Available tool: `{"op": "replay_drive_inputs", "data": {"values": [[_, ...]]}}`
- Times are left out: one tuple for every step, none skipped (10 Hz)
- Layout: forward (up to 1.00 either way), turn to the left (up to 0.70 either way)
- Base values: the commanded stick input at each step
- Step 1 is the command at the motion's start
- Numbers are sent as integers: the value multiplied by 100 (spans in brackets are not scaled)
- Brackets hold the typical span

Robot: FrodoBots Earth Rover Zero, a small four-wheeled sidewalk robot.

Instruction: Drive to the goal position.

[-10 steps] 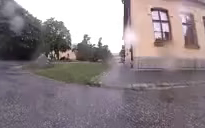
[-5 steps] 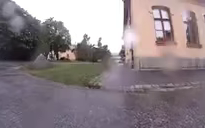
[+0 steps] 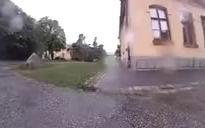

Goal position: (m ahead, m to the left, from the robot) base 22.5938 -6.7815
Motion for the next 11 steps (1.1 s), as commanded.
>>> {"op": "replay_drive_inputs", "data": {"values": [[45,0],[45,0],[45,0],[45,0],[45,0],[45,0],[45,0],[45,0],[45,0],[45,0],[45,0]]}}
